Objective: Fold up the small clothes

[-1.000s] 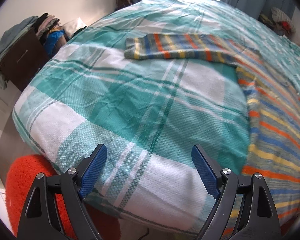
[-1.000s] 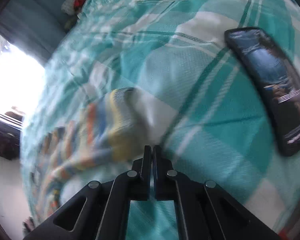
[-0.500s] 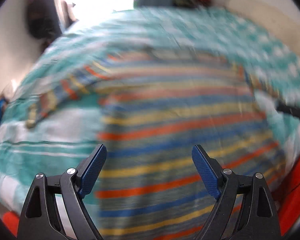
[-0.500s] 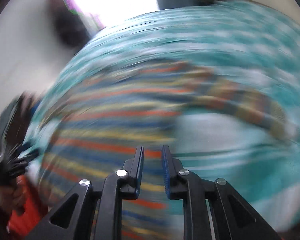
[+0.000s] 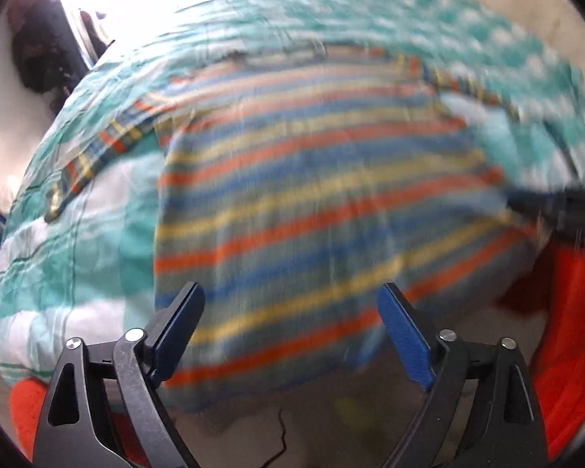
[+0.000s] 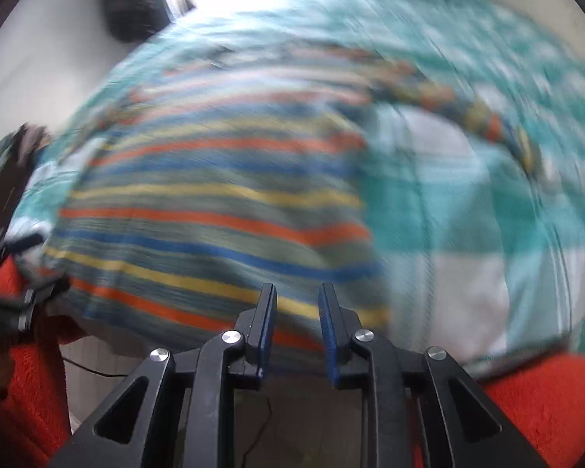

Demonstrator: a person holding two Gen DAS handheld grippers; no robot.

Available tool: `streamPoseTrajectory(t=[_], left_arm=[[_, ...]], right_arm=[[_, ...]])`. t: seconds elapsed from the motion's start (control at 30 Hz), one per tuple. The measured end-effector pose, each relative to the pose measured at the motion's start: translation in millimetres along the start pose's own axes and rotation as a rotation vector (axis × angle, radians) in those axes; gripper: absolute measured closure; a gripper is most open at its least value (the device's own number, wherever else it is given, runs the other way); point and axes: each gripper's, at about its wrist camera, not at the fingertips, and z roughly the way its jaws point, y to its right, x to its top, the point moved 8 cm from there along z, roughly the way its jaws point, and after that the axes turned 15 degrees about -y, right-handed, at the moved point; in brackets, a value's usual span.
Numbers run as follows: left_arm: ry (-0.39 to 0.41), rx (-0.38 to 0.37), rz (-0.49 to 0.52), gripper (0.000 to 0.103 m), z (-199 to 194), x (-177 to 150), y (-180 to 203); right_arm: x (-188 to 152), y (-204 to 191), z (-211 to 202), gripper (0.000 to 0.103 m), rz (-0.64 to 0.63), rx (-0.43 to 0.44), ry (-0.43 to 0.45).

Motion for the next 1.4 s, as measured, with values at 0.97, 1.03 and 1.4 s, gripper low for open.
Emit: streamPoseTrajectory(t=[0.97,1.03,1.4], left_arm=[[-0.021,0.054,-0.203,0.003,36,-41,-50],[-0.025,0.054,-0.201,0.003,40,-42,-48],[-0.057,0.037,-0.207,0.001,50,-44,-54]], right_arm=[[-21,-1,-6,0.039,0.022,-0.072,0.142],[-18,-7,1,0.039,0.013,-0.077,0.142],[-22,-10,30,0.039,-0.011,-0.092,0.046]])
